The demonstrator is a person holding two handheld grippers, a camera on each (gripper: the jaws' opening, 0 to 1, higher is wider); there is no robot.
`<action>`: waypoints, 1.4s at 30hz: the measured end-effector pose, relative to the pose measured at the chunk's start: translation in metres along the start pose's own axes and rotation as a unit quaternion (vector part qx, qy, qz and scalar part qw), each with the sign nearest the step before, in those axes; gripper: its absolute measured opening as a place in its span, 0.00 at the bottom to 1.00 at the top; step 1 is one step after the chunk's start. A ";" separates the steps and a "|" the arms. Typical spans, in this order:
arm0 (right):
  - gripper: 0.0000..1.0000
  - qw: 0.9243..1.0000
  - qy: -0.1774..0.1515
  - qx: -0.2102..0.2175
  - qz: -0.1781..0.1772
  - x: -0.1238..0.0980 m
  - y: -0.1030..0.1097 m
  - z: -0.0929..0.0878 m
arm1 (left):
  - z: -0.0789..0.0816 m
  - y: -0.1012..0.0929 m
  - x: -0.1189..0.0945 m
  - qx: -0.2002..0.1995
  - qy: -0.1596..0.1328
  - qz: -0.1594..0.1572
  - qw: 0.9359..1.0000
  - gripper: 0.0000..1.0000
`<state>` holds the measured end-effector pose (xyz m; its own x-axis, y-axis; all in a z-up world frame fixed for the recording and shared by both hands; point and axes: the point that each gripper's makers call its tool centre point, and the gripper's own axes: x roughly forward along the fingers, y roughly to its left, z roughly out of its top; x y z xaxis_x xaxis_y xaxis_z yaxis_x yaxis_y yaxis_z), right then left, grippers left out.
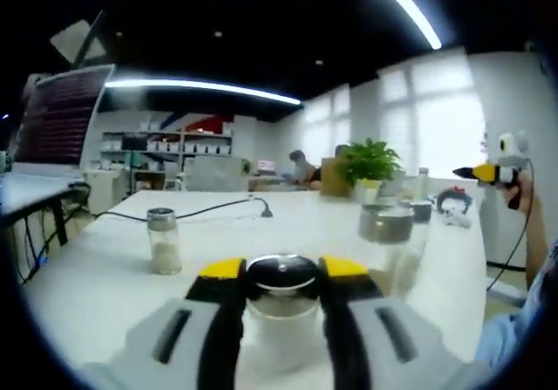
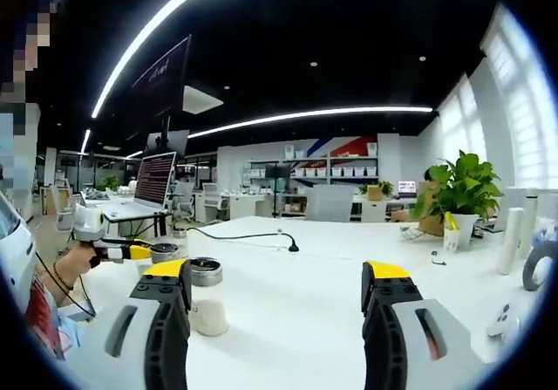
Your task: Rotate the seasoning bottle until the label or dispensing opening points toward the visible target arrow and the bottle remains upright within the marked orientation range
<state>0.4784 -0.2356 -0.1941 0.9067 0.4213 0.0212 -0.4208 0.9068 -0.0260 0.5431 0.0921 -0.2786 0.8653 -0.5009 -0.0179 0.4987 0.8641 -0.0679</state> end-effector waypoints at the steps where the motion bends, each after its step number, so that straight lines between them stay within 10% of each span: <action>1: 0.82 1.000 0.001 -0.002 -0.002 0.000 0.000 0.000 | 0.000 -0.001 0.000 0.000 0.000 0.000 1.000 0.34; 42: 0.82 1.000 0.005 -0.008 0.000 -0.001 0.005 -0.001 | -0.009 -0.013 -0.004 0.019 -0.014 -0.080 0.996 0.34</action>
<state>0.4755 -0.2311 -0.1953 0.9070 0.4211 0.0115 -0.4203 0.9064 -0.0414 0.5331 0.0825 -0.2869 0.7751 -0.6316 0.0181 0.6319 0.7745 -0.0297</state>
